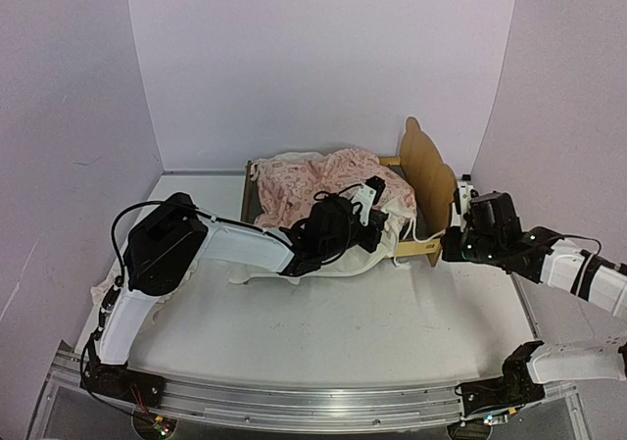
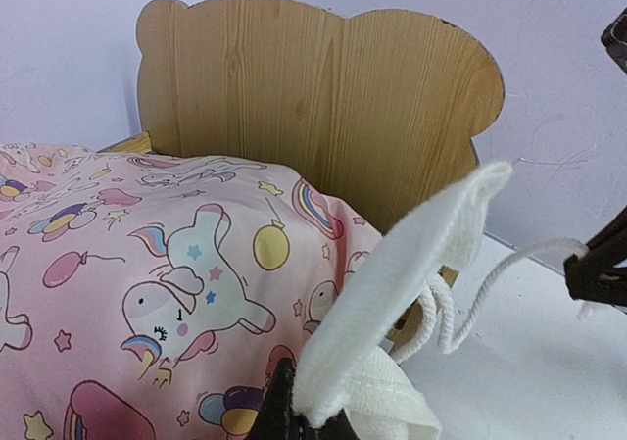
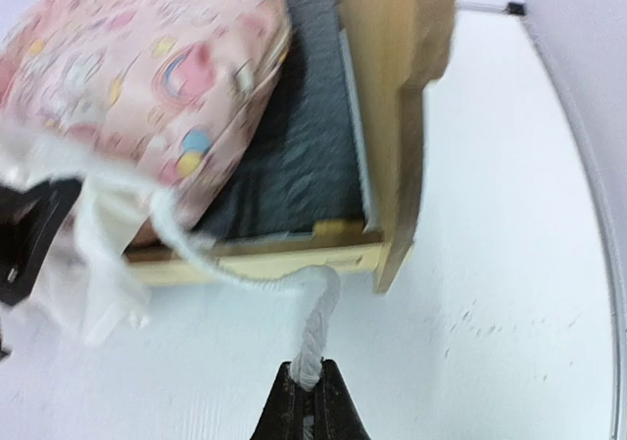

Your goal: Set up the pet bed

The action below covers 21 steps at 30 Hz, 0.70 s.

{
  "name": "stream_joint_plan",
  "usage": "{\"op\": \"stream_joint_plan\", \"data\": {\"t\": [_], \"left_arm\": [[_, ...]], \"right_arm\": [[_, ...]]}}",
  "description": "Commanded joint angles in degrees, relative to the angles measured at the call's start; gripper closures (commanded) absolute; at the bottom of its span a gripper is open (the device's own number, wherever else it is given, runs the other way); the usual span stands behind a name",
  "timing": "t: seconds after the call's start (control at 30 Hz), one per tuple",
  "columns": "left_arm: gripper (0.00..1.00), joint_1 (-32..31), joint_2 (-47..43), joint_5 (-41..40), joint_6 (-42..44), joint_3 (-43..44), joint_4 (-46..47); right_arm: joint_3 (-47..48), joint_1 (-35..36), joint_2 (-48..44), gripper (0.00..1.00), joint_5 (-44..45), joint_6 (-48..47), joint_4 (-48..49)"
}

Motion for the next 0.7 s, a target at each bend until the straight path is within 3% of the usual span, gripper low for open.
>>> {"op": "stream_joint_plan", "data": {"t": [0.0, 0.03, 0.07, 0.1, 0.17, 0.27, 0.37, 0.43, 0.5, 0.67], "left_arm": [[1.00, 0.26, -1.76, 0.67, 1.87, 2.02, 3.25], [1.00, 0.31, -1.64, 0.33, 2.08, 2.20, 3.21], [1.00, 0.27, -1.45, -0.15, 2.26, 2.42, 3.21], [1.00, 0.26, -1.32, -0.60, 2.51, 2.61, 3.23], [1.00, 0.26, -1.31, -1.94, 3.11, 2.63, 3.23], [1.00, 0.50, -1.58, -4.35, 4.07, 2.16, 3.22], [1.00, 0.78, -1.89, -4.29, 4.50, 1.61, 3.25], [1.00, 0.91, -2.05, -4.84, 4.86, 1.25, 3.19], [1.00, 1.24, -2.16, -5.17, 4.61, 1.02, 3.24], [1.00, 1.99, -2.35, -5.57, 4.53, 0.92, 3.20]], "right_arm": [[-1.12, 0.07, -4.33, 1.00, -19.81, -5.82, -3.07], [-2.13, 0.03, -4.51, 0.98, -28.84, -9.10, -0.86], [-2.96, 0.07, -3.96, 0.86, -38.67, -12.14, 1.37], [-3.24, 0.12, -2.40, 0.80, -47.31, -12.12, 3.78], [-2.00, 0.11, 2.85, 0.57, -58.89, -9.70, 5.95], [2.27, 0.12, 9.34, 0.53, -54.19, -9.57, 0.27], [1.20, 0.08, 6.80, 0.41, -23.60, -6.61, -2.12], [-0.80, 0.12, 5.24, 0.27, -11.56, -7.73, 1.49], [-3.63, 0.08, 5.98, 0.18, -10.80, -9.95, 6.62], [-4.52, 0.08, 14.69, 0.17, -9.94, -18.13, 14.09]]}}
